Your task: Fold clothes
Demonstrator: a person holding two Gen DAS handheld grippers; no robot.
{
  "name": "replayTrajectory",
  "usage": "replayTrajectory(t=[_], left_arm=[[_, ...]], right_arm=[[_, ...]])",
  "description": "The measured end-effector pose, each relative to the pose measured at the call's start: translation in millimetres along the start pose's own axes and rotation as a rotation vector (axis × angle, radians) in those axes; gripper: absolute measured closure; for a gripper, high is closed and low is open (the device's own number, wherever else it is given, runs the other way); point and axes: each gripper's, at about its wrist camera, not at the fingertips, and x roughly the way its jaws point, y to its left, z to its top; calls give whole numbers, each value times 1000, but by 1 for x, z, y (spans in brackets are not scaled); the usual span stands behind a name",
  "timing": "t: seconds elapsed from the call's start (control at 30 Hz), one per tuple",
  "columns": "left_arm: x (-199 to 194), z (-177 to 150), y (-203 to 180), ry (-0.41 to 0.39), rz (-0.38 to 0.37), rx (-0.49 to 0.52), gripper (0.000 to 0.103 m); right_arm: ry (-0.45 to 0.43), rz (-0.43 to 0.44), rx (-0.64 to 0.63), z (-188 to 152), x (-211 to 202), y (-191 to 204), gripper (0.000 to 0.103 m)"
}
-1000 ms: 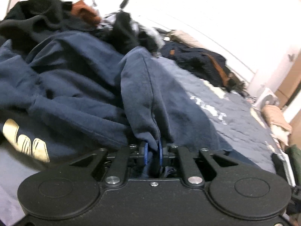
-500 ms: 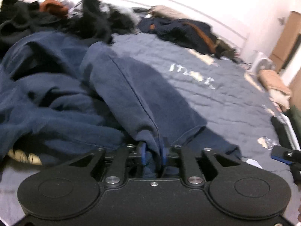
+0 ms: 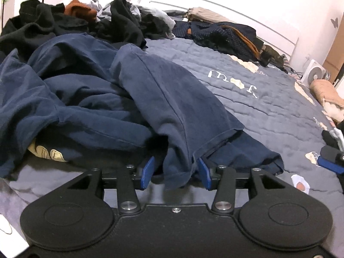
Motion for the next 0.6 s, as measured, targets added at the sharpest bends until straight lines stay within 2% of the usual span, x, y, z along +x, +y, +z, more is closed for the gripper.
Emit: replayTrajectory(t=[0.2,0.23,0.27,0.33,0.6], left_arm=[[13,3,-7,-5,-13,29,60],[17,3,-8,2,-15,29,69],[20,2,-8,6,-17,28,86],[22,3,-7,-1,-24,19,95],[8,-4,-36,-59,-126,190,96]], right_arm=[[-12,3,-11,0,1,2,59],[-12,2,-9,1,2,2,59],[-12,1,-5,1,3,2,59],[-14,3,-1,1,4,1,59],[-27,34,5,8,1,1,59]])
